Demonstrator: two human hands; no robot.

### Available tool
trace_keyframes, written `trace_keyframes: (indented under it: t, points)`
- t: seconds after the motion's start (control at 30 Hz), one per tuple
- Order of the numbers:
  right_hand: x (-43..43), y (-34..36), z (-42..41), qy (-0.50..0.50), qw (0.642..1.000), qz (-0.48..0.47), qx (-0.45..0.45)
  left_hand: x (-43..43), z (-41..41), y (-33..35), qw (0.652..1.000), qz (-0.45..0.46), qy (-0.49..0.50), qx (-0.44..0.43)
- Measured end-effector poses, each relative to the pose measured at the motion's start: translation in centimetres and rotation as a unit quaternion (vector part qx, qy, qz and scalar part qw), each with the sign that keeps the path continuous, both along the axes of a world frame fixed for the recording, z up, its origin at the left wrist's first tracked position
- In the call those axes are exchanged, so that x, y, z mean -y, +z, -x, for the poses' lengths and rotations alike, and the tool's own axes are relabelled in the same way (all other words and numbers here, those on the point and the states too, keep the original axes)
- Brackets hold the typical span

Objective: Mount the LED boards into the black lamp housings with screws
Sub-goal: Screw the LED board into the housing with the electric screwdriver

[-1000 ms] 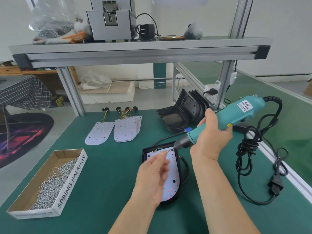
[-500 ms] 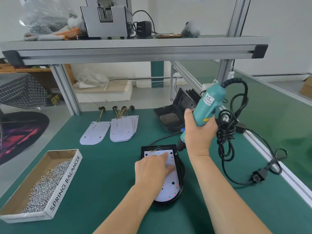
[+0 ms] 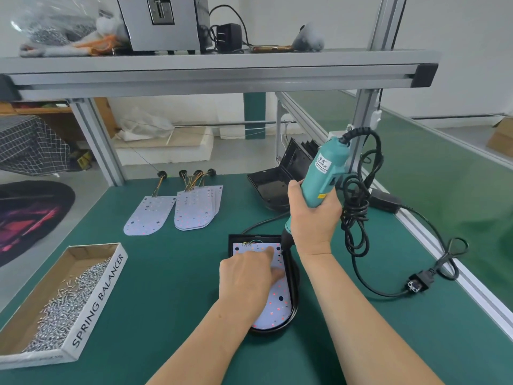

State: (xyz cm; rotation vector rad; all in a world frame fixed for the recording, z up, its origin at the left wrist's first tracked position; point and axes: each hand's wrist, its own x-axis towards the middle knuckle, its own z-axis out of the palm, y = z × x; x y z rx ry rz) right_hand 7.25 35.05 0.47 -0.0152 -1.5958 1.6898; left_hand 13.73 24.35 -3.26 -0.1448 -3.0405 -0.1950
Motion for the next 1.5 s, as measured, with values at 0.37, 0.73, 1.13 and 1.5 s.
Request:
trace_keyframes:
  t: [0.37,0.73,1.13,1.5]
  points:
    - [0.4,0.1,0.1,0.016,0.999,-0.026,-0.012,0.0,-0.1,0.1,1.000,0.010,-0.004,-0.003]
    - [0.8,-0.1,0.3,0.045,0.997,-0.058,-0.018,-0.3,0.0,0.2,0.999,0.038,-0.014,-0.011]
    - [0.8,-0.1,0.1,0.038,0.998,-0.039,0.014,-0.4,-0.4,0.5,0.999,0.030,-0.012,0.000]
    - [0.3,3.8,-4.3,0.019,0.990,0.143,0.001,2.8,-1.5,1.5,0.877,-0.446,0.107,0.145]
